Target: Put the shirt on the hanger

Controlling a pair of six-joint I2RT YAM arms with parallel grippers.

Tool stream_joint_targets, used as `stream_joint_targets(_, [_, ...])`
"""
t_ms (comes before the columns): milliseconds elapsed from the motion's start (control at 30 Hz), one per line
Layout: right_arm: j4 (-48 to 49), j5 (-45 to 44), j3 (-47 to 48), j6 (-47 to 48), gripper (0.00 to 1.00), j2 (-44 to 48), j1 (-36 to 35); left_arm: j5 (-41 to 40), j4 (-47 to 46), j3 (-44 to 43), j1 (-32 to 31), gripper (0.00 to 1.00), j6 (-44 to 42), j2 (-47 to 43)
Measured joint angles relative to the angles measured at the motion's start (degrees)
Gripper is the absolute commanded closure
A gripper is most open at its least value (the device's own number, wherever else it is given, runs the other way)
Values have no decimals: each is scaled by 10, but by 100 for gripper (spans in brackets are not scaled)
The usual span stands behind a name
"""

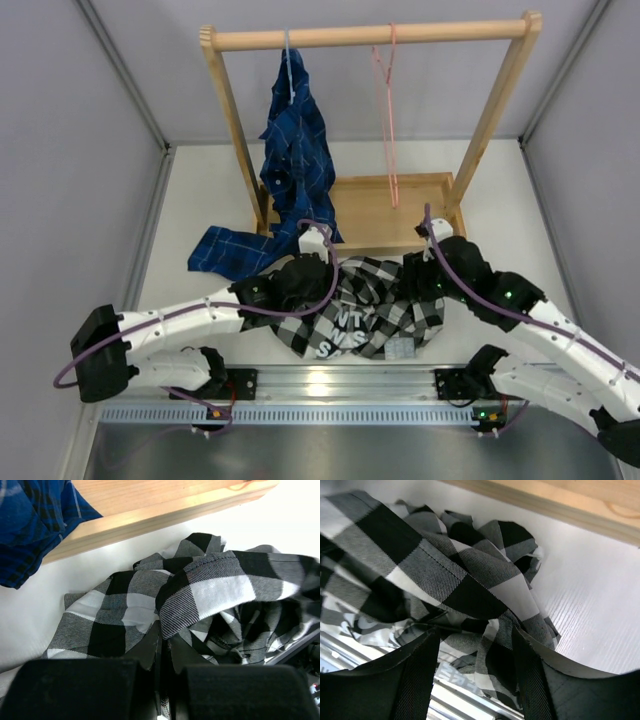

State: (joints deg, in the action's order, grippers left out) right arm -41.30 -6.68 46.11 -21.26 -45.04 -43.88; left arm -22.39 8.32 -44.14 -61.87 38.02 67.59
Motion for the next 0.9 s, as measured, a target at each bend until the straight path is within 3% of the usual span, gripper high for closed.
stream_joint_targets(400, [-27,-115,20,-31,42,-125,-108,-18,37,-16,0,100,4,-30])
stream_joint_targets(667, [-33,-146,31,-35,45,-190,-127,-20,58,-28,25,100,19,-28])
stream_joint_targets(767, [-37,-163,31,-48,53,-191,-136,-14,68,-28,51,100,28,-28])
stream_joint_targets(800, [-41,-169,31,-54,64,-191,-139,-13,70,-28,57,100,30,-27])
stream_joint_targets(900, [-49,-200,31,-72,81,-198,-146,-12,72,-28,69,100,37,-24])
